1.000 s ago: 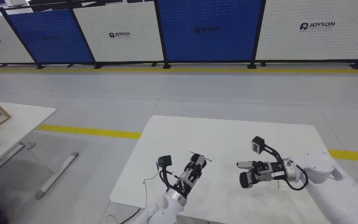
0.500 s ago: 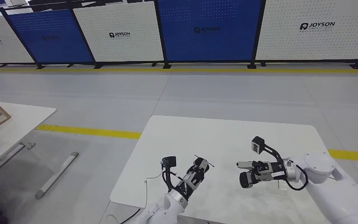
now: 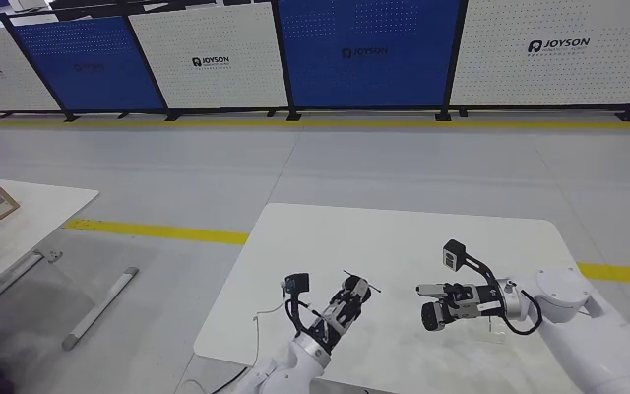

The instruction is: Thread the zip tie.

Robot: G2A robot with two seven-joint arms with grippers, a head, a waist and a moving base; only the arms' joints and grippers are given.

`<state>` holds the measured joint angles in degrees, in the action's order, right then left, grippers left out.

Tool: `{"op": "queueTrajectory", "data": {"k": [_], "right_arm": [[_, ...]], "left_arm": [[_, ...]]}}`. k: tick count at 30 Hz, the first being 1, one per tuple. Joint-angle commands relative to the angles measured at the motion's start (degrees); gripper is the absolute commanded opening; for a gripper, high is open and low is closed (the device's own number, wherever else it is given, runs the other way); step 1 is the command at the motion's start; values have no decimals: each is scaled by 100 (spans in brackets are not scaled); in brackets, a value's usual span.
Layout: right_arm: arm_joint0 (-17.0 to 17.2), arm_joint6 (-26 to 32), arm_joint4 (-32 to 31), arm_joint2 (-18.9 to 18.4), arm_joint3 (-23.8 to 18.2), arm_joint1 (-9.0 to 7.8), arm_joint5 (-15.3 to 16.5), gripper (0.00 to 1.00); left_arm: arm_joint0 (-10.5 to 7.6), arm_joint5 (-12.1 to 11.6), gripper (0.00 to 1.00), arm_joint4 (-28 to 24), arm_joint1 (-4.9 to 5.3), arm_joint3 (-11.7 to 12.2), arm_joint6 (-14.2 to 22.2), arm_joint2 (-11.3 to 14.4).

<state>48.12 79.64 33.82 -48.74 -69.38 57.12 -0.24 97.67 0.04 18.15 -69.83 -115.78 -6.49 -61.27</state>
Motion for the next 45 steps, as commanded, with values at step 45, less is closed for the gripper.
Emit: {"op": "queueTrajectory", "data": {"k": [45], "right_arm": [[0,0,0,0,0,0,0,100]], "left_arm": [[151,398,0,580,30,271,518,0]]}}
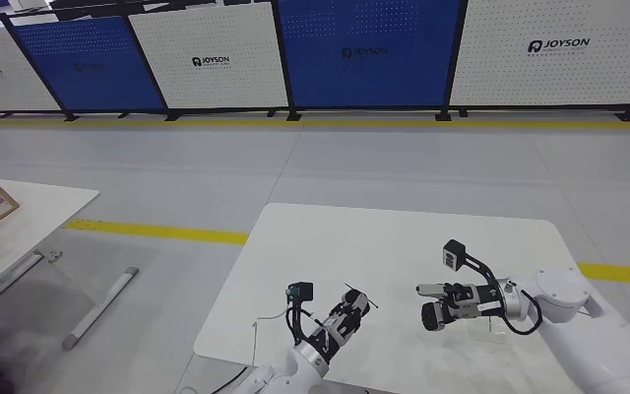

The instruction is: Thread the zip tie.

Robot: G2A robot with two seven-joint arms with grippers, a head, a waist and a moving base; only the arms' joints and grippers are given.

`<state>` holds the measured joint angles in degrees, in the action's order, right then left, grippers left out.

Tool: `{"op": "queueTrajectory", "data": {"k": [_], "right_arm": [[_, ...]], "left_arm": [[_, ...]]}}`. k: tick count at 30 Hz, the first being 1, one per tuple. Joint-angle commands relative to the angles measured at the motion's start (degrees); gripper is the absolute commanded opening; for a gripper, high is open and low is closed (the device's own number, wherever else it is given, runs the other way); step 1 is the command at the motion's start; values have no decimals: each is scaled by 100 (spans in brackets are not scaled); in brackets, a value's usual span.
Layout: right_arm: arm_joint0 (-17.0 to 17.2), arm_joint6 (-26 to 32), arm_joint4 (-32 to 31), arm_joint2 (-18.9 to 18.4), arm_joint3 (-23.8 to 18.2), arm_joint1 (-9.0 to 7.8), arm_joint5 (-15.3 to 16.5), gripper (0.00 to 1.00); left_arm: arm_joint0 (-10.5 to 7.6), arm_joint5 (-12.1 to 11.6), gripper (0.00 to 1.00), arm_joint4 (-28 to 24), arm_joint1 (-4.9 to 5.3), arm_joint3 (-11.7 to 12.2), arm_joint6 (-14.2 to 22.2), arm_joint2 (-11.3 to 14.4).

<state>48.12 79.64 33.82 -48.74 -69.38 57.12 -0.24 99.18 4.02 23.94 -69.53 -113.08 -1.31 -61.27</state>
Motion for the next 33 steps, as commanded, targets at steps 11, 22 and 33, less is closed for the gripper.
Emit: {"op": "queueTrajectory", "data": {"k": [11,22,33], "right_arm": [[0,0,0,0,0,0,0,100],[0,0,0,0,0,0,0,100],[102,-99,-810,-512,-397,-245,-472,100]], "left_arm": [[112,-467,0,-243,8,-240,-78,-11],[172,-508,0,-466,18,-311,84,-41],[172,-508,0,-466,18,-311,84,-41]]}}
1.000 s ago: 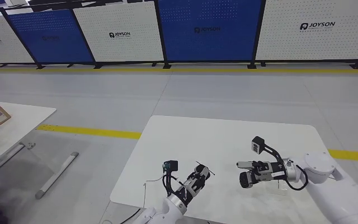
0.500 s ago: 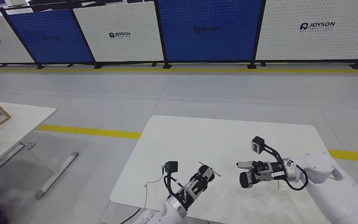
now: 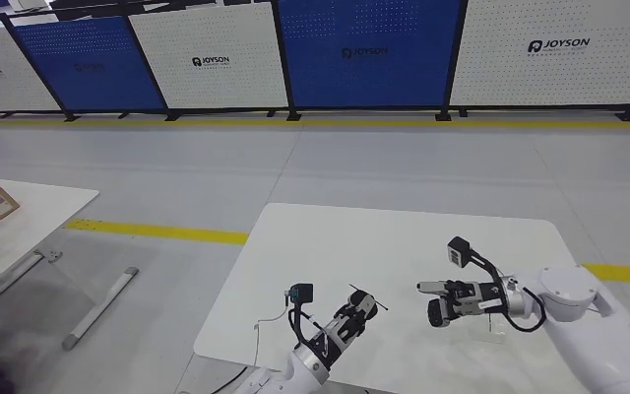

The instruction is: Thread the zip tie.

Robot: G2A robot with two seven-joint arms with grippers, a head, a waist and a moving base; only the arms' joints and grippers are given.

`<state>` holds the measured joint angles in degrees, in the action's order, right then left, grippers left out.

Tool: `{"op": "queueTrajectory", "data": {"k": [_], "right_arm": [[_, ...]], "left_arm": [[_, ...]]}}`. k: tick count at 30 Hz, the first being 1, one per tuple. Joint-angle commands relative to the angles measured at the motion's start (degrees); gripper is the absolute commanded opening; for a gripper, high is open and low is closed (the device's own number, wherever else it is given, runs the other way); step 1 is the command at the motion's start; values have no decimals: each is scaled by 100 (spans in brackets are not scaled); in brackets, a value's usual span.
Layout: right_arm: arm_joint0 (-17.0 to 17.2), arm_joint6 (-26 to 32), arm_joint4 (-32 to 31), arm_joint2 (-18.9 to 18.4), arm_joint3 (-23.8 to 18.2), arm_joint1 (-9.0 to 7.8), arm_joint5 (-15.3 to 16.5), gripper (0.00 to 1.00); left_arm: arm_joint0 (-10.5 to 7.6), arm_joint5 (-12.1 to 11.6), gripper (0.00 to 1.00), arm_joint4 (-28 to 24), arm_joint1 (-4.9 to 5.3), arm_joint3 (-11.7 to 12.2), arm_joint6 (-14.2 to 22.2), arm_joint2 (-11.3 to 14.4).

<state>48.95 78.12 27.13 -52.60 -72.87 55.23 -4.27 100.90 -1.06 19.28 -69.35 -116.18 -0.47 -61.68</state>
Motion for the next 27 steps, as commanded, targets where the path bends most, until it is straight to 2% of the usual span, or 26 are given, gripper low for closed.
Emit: {"op": "queueTrajectory", "data": {"k": [1,4,7,24,27], "right_arm": [[38,108,-352,-227,-113,-114,-159,100],[126,153,-1001,-324,-480,-303,-513,100],[114,153,-1015,-444,-516,-469,-618,100],[126,124,-1010,-444,-524,-468,-610,100],[139,137,-1044,-594,-614,-513,-570,100]], "left_arm": [[0,0,0,0,0,0,0,0],[0,0,0,0,0,0,0,0],[0,0,0,0,0,0,0,0],[0,0,0,0,0,0,0,0],[0,0,0,0,0,0,0,0]]}}
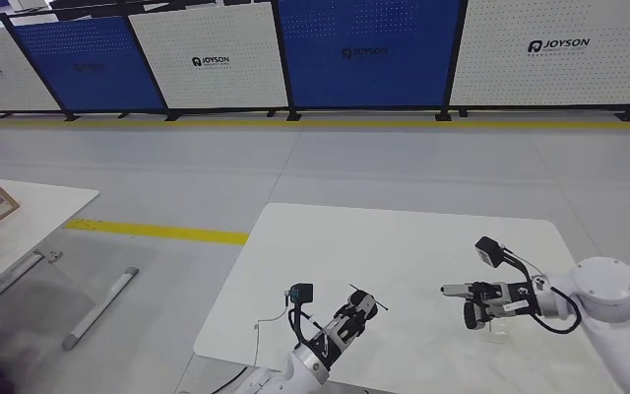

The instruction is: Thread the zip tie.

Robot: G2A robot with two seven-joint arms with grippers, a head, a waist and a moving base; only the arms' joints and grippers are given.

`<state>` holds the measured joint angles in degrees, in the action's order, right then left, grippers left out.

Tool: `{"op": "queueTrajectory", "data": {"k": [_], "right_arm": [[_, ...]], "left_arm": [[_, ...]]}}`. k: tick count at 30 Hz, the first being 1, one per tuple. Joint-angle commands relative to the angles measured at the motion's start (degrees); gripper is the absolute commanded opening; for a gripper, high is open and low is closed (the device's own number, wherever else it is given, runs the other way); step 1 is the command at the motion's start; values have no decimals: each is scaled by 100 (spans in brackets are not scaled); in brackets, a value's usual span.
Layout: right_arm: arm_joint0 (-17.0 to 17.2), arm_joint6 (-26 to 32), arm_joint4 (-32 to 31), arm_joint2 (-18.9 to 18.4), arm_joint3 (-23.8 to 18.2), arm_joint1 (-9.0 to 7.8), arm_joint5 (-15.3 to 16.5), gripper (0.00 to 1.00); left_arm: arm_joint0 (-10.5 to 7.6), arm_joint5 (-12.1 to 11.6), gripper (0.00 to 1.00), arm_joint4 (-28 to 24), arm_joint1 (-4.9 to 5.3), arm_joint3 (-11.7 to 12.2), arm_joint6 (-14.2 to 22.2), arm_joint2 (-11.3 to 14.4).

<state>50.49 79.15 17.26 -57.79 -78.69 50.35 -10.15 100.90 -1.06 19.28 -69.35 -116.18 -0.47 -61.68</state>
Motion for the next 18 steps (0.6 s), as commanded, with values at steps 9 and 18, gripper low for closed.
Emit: {"op": "queueTrajectory", "data": {"k": [9,18], "right_arm": [[158,49,-893,-980,-759,-470,-478,100],[82,49,-1771,-684,-1107,-633,-891,100]], "left_arm": [[0,0,0,0,0,0,0,0],[0,0,0,0,0,0,0,0]]}}
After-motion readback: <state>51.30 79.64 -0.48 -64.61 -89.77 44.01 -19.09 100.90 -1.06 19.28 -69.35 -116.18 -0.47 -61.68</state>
